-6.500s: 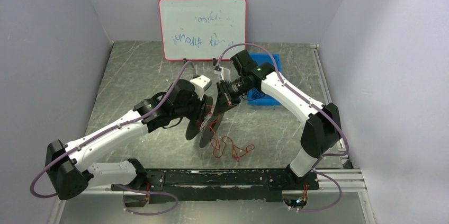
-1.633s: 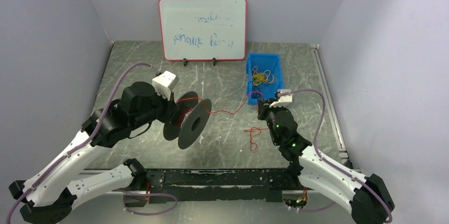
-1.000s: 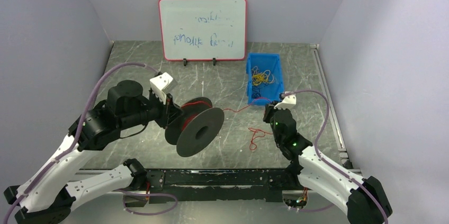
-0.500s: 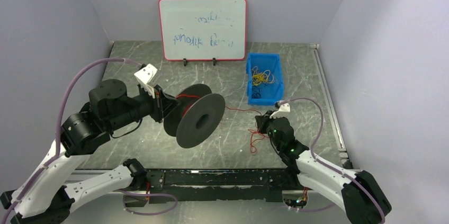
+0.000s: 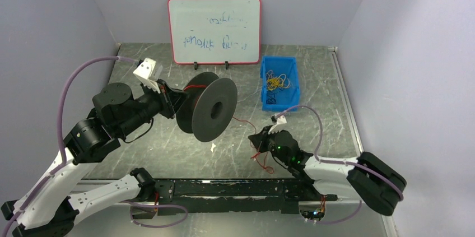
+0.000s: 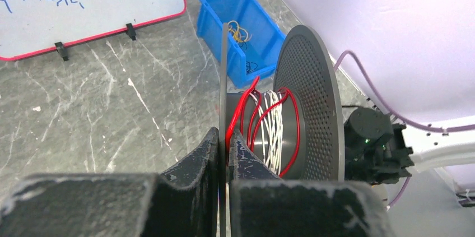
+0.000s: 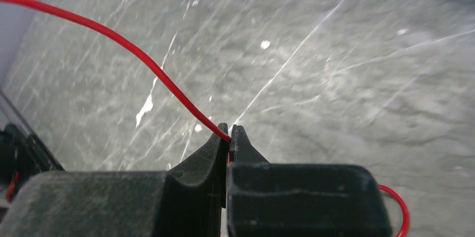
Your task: Wrap the cables
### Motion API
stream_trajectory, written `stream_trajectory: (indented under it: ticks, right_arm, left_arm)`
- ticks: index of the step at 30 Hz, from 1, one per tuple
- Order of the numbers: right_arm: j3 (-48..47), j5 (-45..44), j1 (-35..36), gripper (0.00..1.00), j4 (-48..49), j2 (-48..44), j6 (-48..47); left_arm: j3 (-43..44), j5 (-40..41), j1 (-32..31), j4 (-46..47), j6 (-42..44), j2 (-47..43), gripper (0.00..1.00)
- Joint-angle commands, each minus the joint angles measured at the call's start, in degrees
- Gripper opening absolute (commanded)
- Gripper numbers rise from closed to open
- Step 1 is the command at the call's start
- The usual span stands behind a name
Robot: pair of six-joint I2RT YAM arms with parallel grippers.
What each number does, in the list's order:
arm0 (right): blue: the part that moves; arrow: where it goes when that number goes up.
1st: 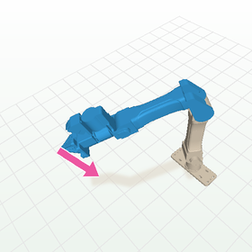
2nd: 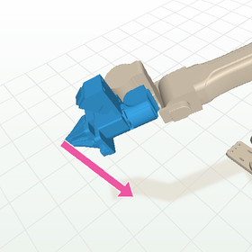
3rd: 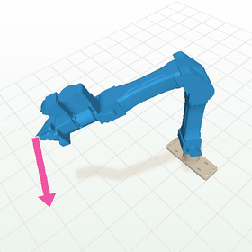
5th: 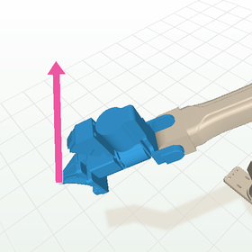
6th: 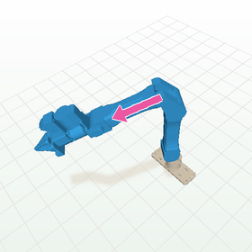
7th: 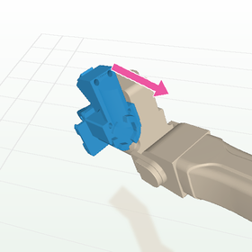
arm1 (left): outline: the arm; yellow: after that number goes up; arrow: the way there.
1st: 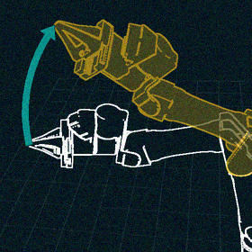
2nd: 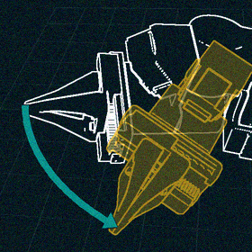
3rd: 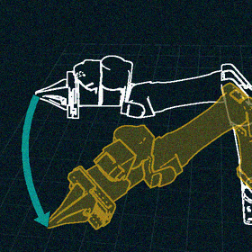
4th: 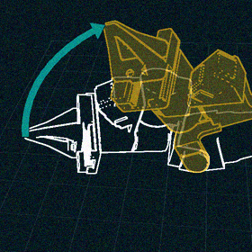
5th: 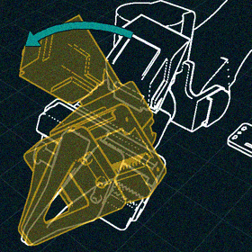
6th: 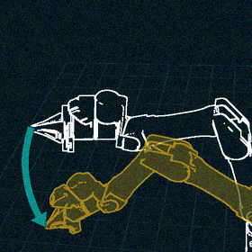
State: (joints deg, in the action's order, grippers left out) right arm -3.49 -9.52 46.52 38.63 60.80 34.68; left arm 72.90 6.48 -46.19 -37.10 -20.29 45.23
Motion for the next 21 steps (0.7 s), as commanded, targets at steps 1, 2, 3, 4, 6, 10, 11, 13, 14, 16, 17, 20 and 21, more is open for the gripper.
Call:
stream_trajectory:
  ticks: [1, 2, 3, 4, 6, 10, 11, 13, 14, 16, 17, 20, 21]
  right_arm:
    - [-0.56, -3.01, 4.64, 0.0, 7.82, 6.5, 2.07]
    - [-0.89, -2.85, 5.29, 0.0, 8.91, 8.05, 2.33]
    - [-1.24, -2.74, 6.01, 0.0, 9.83, 9.36, 2.48]
    - [-1.7, -2.7, 6.79, 0.0, 10.57, 10.73, 2.46]
    - [-2.87, -2.97, 8.49, 0.0, 11.62, 12.91, 2.17]
    - [-5.63, -3.68, 12.02, 0.0, 12.45, 16.26, 1.57]
    - [-6.28, -3.94, 12.8, 0.0, 12.5, 17.03, 1.35]
    - [-7.72, -4.38, 14.46, 0.0, 12.36, 18.3, 0.99]
    - [-8.31, -4.49, 15.22, 0.0, 12.3, 18.76, 0.85]
    - [-9.44, -4.69, 16.84, 0.0, 12.01, 19.33, 0.83]
    - [-9.96, -5.0, 17.64, 0.0, 11.76, 19.5, 0.71]
    - [-11.82, -6.02, 20.36, 0.0, 9.95, 19.57, 0.02]
    - [-12.29, -6.53, 21.03, 0.0, 9.31, 19.48, -0.09]
  left_arm:
    - [0.01, 2.18, 0.29, 9.53, -3.83, -0.52, 0.07]
    - [-0.04, 2.14, 0.31, 9.93, -4.06, -0.46, 0.07]
    - [0.04, 2.25, 0.3, 10.16, -4.39, -0.41, 0.07]
    - [0.04, 2.35, 0.31, 10.39, -4.54, -0.34, 0.07]
    - [-0.02, 2.82, 0.28, 10.91, -5.02, -0.24, 0.07]
    - [-0.91, 4.29, 0.29, 12.3, -6.0, 0.23, 0.07]
    - [-1.23, 4.7, 0.25, 12.69, -6.25, 0.33, 0.07]
    - [-1.93, 6.02, 0.31, 13.56, -6.8, 0.51, 0.07]
    - [-2.23, 6.79, 0.27, 13.89, -6.92, 0.66, 0.07]
    - [-2.28, 8.23, 0.31, 13.83, -6.96, 1.22, 0.07]
    - [-2.31, 9.13, 0.3, 13.67, -6.88, 1.52, 0.07]
    - [-3.09, 12.02, 0.3, 13.5, -6.73, 2.16, 0.07]
    - [-3.57, 13.36, 0.31, 13.59, -6.81, 2.29, 0.07]
